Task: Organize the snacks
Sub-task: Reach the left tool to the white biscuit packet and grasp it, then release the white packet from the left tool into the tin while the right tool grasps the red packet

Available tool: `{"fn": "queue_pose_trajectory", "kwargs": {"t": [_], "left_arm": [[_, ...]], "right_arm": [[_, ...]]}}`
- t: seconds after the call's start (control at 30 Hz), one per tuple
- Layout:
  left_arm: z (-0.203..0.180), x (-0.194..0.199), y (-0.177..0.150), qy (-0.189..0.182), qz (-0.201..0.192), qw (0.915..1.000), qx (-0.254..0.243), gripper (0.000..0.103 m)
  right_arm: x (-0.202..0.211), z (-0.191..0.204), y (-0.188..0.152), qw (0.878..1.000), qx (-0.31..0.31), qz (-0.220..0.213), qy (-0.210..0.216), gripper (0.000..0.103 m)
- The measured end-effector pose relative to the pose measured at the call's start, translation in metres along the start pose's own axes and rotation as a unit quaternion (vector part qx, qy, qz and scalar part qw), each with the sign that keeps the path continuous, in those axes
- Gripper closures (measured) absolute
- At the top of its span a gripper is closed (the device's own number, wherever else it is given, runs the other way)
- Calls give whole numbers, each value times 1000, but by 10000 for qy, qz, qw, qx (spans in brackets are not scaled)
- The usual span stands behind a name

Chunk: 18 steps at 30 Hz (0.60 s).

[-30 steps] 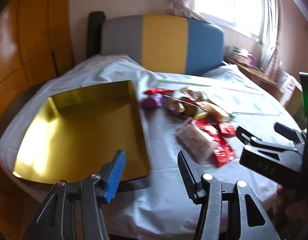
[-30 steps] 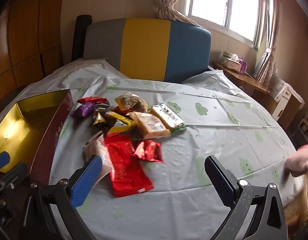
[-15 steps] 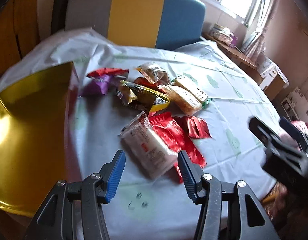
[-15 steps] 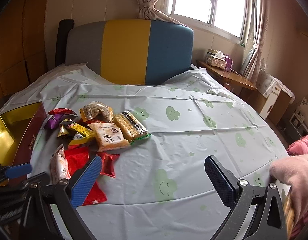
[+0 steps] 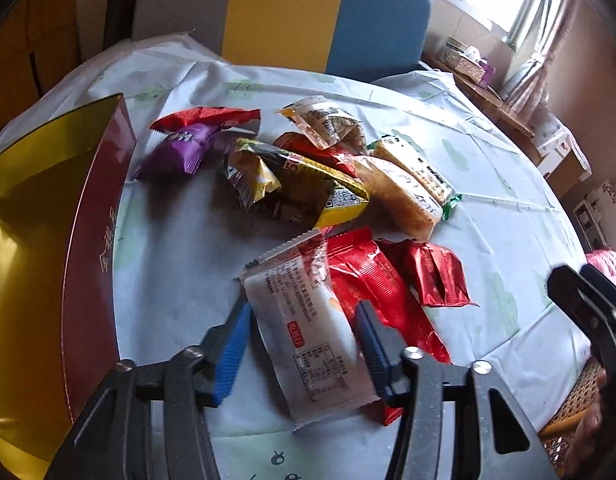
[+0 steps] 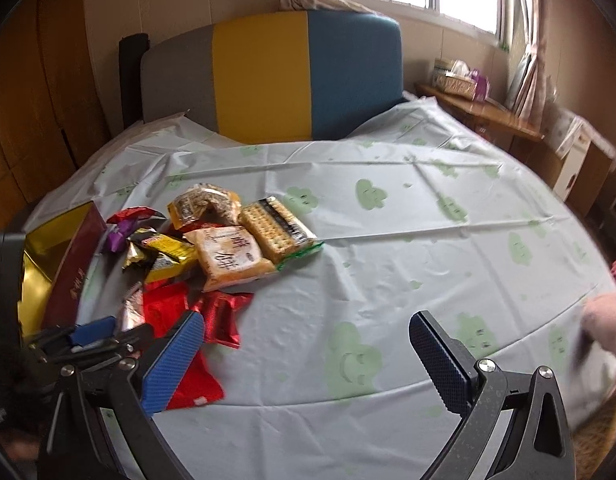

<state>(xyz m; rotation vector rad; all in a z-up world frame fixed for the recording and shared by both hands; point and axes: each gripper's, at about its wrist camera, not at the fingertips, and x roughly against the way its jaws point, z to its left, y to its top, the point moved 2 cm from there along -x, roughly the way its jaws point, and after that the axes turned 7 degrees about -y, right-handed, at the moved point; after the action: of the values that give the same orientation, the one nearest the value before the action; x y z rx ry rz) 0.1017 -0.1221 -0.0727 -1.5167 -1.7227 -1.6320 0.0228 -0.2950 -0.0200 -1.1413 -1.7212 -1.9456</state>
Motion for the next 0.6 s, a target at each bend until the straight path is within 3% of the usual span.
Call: {"fn": "queue_pose_trajectory", "kwargs": {"t": [0.07, 0.1, 0.3, 0.6], "left_arm": [[0, 0, -1, -27, -46, 10000, -76, 58], [-1, 2, -3, -73, -70, 9999, -128, 67], [-11, 21, -7, 12, -331, 9981, -519, 68], [-10, 68, -16, 198, -776, 9948, -628, 68]], "right_arm": [[-7, 8, 2, 9999, 5, 72, 96, 0], [-10, 11, 3, 9998, 18, 101, 147, 0], [-27, 40, 2, 9987, 334, 277, 271, 1], [-40, 64, -1, 9970, 457, 431, 443, 4]]}}
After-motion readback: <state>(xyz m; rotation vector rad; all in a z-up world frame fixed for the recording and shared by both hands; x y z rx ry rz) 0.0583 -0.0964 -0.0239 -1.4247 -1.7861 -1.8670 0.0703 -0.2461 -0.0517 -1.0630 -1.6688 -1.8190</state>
